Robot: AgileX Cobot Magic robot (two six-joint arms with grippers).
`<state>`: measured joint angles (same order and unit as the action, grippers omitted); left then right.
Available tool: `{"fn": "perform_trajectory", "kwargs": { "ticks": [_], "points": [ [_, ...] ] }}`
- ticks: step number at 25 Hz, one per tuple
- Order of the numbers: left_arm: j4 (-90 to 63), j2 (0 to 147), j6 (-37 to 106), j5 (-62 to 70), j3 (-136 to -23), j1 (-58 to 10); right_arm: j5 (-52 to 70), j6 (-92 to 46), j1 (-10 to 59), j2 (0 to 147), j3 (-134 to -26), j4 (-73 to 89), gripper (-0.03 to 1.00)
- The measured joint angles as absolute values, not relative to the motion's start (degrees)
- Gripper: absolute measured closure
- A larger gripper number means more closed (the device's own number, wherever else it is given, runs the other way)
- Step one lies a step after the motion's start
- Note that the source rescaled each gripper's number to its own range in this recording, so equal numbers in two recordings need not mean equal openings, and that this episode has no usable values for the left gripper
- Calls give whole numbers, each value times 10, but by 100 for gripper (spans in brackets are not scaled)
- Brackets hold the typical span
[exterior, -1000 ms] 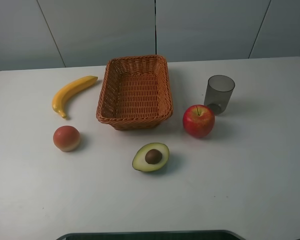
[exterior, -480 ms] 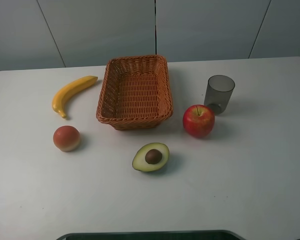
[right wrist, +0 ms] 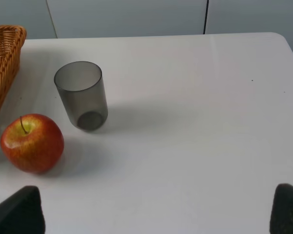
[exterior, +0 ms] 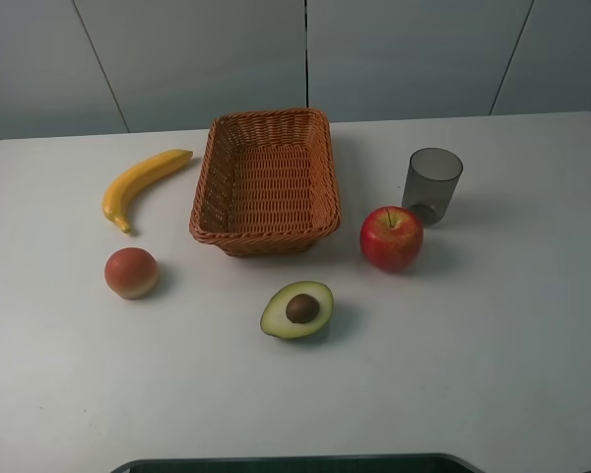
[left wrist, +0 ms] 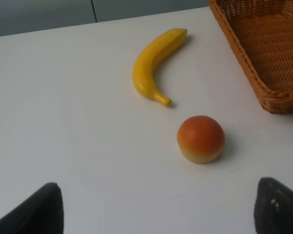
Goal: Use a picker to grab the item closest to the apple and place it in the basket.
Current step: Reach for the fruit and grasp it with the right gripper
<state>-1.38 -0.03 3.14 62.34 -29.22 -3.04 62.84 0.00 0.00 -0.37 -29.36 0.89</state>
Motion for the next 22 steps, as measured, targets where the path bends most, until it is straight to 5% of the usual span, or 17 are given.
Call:
{"fn": "perform_trajectory", "kwargs": {
  "ticks": [13,22],
  "points": [
    [-14,0,31,623,-292,-30,628,0,0,6,-294,9,-3],
    [-14,0,31,623,-292,-30,588,-15,0,256,-333,69,-3]
  ]
}}
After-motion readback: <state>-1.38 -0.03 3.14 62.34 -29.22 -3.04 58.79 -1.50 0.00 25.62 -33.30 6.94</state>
